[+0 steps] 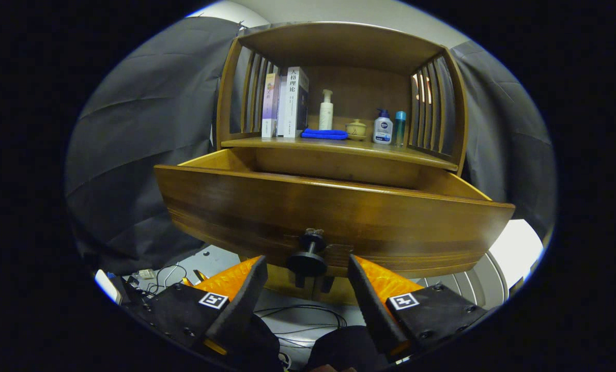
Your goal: Pull open the drawer, take out the items inside it, and place them on the countertop above the cabinet.
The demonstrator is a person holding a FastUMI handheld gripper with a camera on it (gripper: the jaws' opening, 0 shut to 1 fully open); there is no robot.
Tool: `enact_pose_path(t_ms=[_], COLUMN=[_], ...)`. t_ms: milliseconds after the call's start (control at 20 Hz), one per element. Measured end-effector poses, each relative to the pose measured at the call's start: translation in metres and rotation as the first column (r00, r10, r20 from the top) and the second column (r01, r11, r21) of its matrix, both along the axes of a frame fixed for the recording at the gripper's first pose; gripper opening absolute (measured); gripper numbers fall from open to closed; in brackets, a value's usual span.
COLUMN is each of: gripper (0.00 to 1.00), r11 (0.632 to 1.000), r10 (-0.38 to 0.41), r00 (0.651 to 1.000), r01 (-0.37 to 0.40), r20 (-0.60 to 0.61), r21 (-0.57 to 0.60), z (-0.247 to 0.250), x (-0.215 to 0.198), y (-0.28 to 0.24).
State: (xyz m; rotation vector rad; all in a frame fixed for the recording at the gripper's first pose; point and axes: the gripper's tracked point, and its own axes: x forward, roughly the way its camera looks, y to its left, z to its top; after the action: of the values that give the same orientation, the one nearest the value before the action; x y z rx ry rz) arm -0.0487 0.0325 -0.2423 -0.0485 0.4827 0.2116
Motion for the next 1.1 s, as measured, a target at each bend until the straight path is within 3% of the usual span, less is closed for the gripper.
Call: enact_pose_path(t_ms=[150,350,650,850,1100], gripper=[0.98,0.99,0.97,0.98,0.98], r11=[1.000,0.999,0.989,0.982,0.993], r10=[-0.008,-0.007,-0.033,-0.022,-0.040], r00=[1.000,1.000,0.997,0.987,0.963], r01=[0.008,0.007,0.043,0.051,0.068], r20=[-0.007,-0.010,-0.074,-0.161,-0.267], r21=[0.007,0.037,0.141,0.183,0.099], z=[0.026,0.076,0.116,0.114,0.077], x=[-0.007,0.001,0.060,0.097,0.135], y=[-0.012,-0.025,-0.035,-0.022,-0.015])
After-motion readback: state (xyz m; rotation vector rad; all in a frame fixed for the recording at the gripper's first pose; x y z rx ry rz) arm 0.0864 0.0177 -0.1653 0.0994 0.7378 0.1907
